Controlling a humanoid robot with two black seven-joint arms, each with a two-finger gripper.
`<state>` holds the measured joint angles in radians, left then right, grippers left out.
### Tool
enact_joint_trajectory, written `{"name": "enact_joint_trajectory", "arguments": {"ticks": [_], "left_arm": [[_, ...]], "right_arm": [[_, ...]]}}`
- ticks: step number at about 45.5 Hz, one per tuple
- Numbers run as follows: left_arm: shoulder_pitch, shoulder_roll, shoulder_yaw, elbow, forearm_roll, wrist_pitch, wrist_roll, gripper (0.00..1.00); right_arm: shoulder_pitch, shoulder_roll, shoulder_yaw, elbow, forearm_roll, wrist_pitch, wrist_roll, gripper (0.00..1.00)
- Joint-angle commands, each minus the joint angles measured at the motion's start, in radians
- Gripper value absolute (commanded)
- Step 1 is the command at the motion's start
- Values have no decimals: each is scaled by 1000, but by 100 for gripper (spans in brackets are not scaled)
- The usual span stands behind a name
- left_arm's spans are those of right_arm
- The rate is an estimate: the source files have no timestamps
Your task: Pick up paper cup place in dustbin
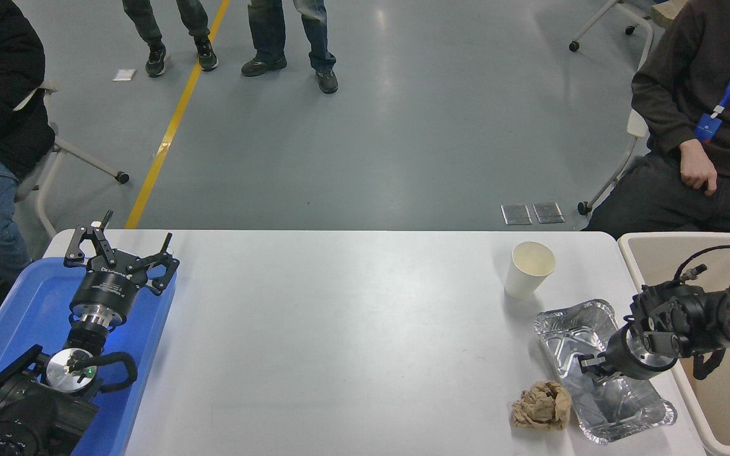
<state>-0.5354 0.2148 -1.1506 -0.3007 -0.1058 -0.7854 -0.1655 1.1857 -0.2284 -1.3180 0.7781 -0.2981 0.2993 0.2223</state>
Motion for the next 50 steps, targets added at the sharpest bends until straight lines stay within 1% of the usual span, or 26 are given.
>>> {"name": "enact_joint_trajectory", "arguments": {"ticks": [1,15,16,17,18,20,21,25,38,43,45,50], "left_arm": [[0,0,0,0,0,0,1,99],[0,3,3,0,0,0,0,99],[0,3,3,0,2,0,0,99],[0,3,5,0,2,0,0,99],[0,3,3,0,2,0,-2,99],[0,3,5,0,2,0,0,99],[-2,3,5,0,2,0,0,99],[-2,3,5,0,2,0,0,99],[0,5,5,0,0,0,0,99],[0,5,3,0,0,0,-2,99],[0,5,3,0,0,0,-2,99],[0,5,5,0,2,0,-2,99]], "right_arm": [[-1,0,0,-2,0,1,0,0],[34,-6,-1,7,2,11,6,1],[41,-8,0,7,2,9,8,11],[52,-9,2,7,5,9,9,25],[66,-11,2,12,7,12,9,43],[112,-19,2,26,11,18,9,96],[138,-26,0,38,13,21,9,100],[267,-63,-6,125,13,64,9,100],[736,-187,-38,407,5,282,0,100],[906,-313,-21,518,-68,352,-15,100],[963,-321,-29,555,-95,389,-15,100],[1147,-318,-59,642,-105,449,-15,100]]}}
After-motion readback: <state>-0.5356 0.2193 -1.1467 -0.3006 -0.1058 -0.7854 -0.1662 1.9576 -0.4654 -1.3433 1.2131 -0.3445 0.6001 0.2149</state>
